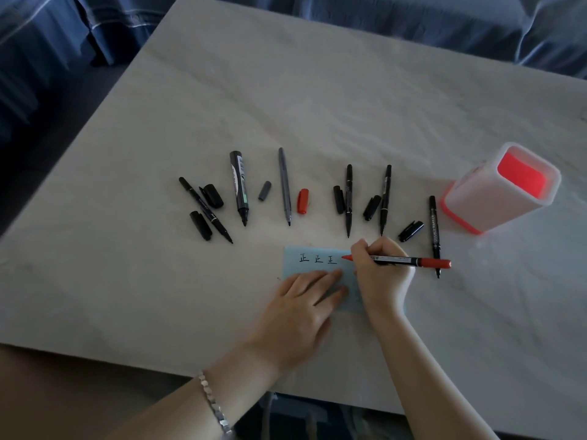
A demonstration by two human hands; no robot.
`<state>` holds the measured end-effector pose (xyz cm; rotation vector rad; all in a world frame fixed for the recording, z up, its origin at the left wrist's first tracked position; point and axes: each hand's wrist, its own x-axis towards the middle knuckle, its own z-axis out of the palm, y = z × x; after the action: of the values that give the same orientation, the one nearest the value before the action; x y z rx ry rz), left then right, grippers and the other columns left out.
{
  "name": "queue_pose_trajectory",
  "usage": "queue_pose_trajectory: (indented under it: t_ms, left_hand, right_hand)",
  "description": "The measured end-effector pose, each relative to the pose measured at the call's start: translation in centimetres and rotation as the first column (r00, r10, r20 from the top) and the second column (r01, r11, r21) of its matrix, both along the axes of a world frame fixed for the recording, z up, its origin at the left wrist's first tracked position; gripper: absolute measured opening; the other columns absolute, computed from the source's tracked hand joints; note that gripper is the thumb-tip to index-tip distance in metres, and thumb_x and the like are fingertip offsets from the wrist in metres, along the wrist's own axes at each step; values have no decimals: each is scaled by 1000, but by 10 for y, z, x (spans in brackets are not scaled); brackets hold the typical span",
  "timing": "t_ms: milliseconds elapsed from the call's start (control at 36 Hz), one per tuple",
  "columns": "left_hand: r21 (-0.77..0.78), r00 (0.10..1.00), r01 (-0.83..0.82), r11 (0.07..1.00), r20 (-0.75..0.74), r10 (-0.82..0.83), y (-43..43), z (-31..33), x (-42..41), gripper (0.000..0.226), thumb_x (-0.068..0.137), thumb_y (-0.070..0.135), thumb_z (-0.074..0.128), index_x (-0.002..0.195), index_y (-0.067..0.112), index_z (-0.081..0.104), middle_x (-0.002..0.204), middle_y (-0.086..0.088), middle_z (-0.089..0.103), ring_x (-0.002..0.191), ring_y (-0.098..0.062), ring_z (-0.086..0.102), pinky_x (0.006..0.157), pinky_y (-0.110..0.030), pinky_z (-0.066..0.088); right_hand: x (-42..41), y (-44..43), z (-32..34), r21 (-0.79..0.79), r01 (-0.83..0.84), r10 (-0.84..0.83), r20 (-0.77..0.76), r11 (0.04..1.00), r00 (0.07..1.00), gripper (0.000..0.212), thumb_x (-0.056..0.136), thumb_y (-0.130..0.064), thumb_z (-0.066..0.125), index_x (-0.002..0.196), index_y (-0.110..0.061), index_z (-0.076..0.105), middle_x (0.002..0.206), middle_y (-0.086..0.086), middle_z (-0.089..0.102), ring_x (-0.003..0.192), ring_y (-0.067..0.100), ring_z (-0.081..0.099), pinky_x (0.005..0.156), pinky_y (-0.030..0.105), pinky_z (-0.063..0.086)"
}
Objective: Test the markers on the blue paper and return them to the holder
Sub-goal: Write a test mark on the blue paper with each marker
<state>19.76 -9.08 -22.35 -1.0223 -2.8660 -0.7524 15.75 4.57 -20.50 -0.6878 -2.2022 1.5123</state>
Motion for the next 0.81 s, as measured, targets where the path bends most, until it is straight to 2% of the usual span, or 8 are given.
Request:
queue_pose_trajectory:
  t_ms: [139, 250, 361, 444, 528, 583, 722, 806]
  left_hand:
    - [-25, 1000, -2, 1000, 0, 2, 0, 1, 0, 41, 83, 29, 41, 116, 19, 63, 128, -2, 60, 115, -17, 43, 95, -29, 29]
    - [-25, 1000, -13, 1000, -3, 13, 0, 2, 0, 40, 83, 29, 41, 115, 19, 64, 126, -2, 61, 114, -17, 43, 95, -30, 29]
    - [-27, 1000, -21, 999, -4, 21, 0, 2, 0, 40, 83, 28, 41, 114, 20, 64, 126, -1, 61, 114, -16, 43, 95, -30, 30]
    - [-31, 1000, -24, 999, -5, 24, 1, 2, 0, 40, 83, 28, 41, 114, 20, 65, 125, -1, 61, 114, -16, 44, 95, -30, 31]
    - [-34, 1000, -26, 999, -7, 25, 1, 2, 0, 39, 84, 29, 41, 113, 20, 65, 125, -1, 61, 114, -16, 43, 95, -30, 30]
    - [-22, 1000, -25, 999, -5, 25, 1, 2, 0, 39, 83, 28, 41, 113, 20, 65, 125, -2, 62, 114, -16, 43, 94, -30, 30]
    - [-24, 1000, -25, 999, -17, 25, 1, 3, 0, 39, 83, 27, 41, 112, 19, 66, 125, -3, 61, 114, -17, 42, 95, -30, 29]
    - [-28, 999, -26, 999, -23, 26, 1, 2, -1, 39, 84, 27, 41, 112, 19, 66, 125, -3, 62, 113, -17, 42, 95, -30, 29]
  right_hand:
    - [-1, 3, -5, 10, 13, -12, -18, 1000, 1000, 35, 76, -2, 62, 48, 1, 41, 38, -5, 42, 41, 4, 35, 46, 19, 33]
    - [-1, 2, -4, 19, -9, 9, -20, 1000, 1000, 34, 77, -4, 62, 51, 7, 42, 45, 9, 44, 42, 6, 36, 48, 24, 34]
    - [-1, 2, -4, 38, -22, 22, -7, 999, 1000, 33, 77, -5, 62, 53, 9, 43, 39, -4, 44, 40, 5, 38, 47, 22, 33]
    - [-1, 1, -4, 74, 0, 1, -13, 997, 1000, 34, 76, -6, 61, 52, 7, 41, 43, 8, 44, 46, 10, 36, 49, 27, 33]
    - [-1, 1, -4, 68, 1, 1, -23, 998, 1000, 34, 76, -5, 61, 50, 5, 40, 44, 6, 41, 46, 9, 34, 49, 27, 33]
    - [-1, 2, -4, 65, -12, 13, -18, 998, 1000, 34, 76, -4, 61, 50, 4, 41, 42, 1, 39, 45, 7, 32, 49, 26, 32]
    - [-1, 2, -5, 40, -31, 33, -37, 999, 999, 40, 73, 3, 59, 45, -10, 34, 35, -8, 37, 37, 3, 33, 43, 9, 28]
    - [0, 2, -3, 22, -29, 30, -39, 999, 999, 44, 73, 6, 59, 44, -14, 32, 33, -11, 38, 35, 0, 38, 42, 8, 30]
